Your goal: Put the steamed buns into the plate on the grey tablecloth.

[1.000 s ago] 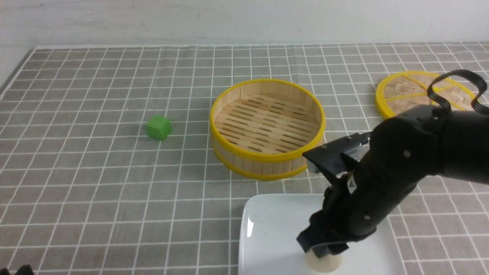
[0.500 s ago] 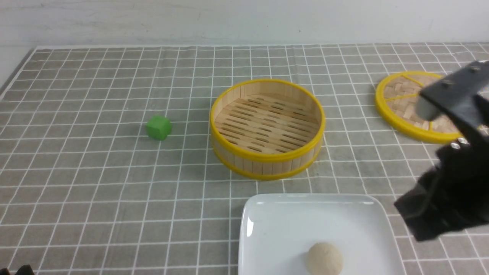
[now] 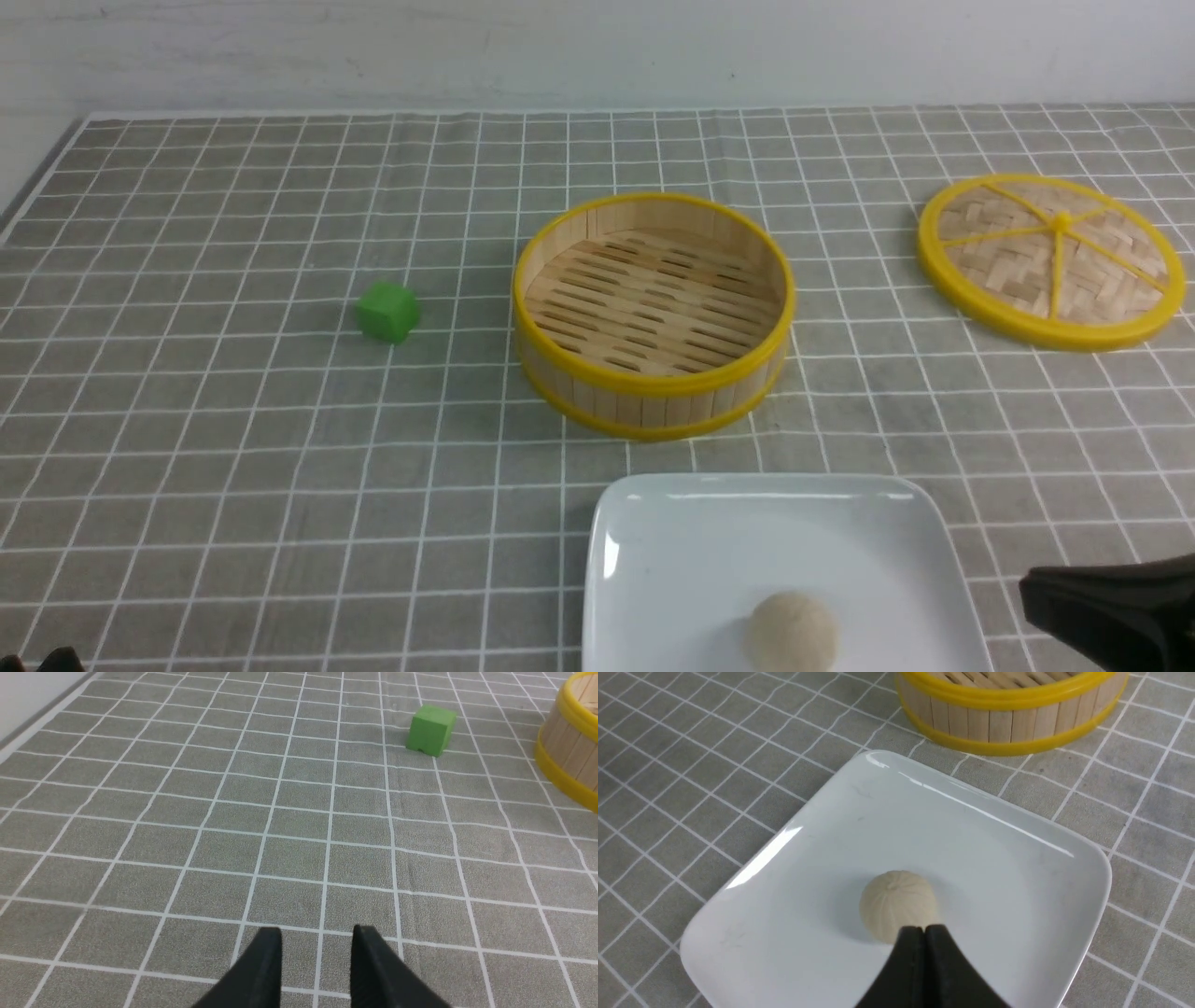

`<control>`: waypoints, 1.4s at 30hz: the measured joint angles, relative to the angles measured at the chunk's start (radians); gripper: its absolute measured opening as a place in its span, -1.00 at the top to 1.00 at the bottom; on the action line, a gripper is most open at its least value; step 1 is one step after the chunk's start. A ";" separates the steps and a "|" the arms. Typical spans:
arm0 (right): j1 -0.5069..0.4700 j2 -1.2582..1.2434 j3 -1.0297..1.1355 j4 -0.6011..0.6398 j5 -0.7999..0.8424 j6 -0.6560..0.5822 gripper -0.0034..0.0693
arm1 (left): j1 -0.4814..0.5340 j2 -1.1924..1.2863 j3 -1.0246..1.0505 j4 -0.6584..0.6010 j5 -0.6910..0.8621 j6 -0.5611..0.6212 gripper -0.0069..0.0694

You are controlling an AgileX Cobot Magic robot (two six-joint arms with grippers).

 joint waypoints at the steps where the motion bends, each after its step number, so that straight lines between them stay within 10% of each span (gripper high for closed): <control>1: 0.000 0.000 0.000 -0.001 0.005 0.000 0.93 | 0.000 0.000 0.000 0.000 0.000 0.000 0.19; 21: -0.025 -0.100 0.044 -0.029 0.006 -0.001 0.90 | 0.000 0.000 0.000 0.000 0.000 0.000 0.19; 30: -0.450 -0.551 0.321 -0.133 0.011 -0.005 0.87 | 0.000 0.000 0.000 0.000 0.000 0.000 0.19; 42: -0.658 -0.660 0.439 -0.137 -0.015 -0.004 0.84 | 0.000 0.000 0.000 0.000 0.001 0.000 0.19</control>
